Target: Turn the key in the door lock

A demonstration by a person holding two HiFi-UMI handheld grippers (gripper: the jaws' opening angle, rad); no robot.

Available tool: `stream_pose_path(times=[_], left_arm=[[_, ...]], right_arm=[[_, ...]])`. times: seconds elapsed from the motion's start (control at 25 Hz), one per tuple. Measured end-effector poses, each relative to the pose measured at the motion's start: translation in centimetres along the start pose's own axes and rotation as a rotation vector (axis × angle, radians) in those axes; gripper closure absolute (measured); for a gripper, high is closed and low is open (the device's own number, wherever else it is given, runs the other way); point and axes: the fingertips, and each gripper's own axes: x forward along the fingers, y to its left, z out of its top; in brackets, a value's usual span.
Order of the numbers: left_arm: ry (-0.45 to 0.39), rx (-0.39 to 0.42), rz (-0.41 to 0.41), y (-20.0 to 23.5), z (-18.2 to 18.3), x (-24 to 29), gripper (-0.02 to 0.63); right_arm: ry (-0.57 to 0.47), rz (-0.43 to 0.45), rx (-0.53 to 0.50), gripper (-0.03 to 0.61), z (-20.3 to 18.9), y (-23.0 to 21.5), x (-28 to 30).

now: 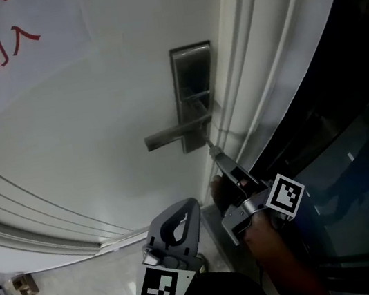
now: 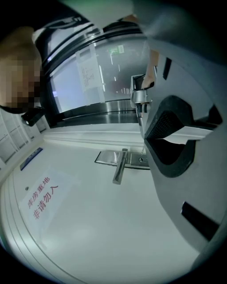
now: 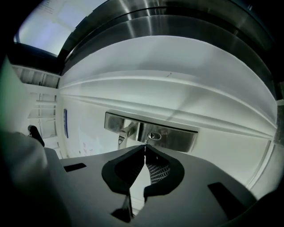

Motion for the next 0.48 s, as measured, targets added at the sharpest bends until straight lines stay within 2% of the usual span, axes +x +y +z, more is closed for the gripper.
stream_pose_path(times=[0.48], left_arm=[[0.009,0.000,-0.003,1.1,-0.3,1.4,0.606]], right_arm=[[0.017,-0.014,0.002,0.560,0.3,-1.0,2.3]])
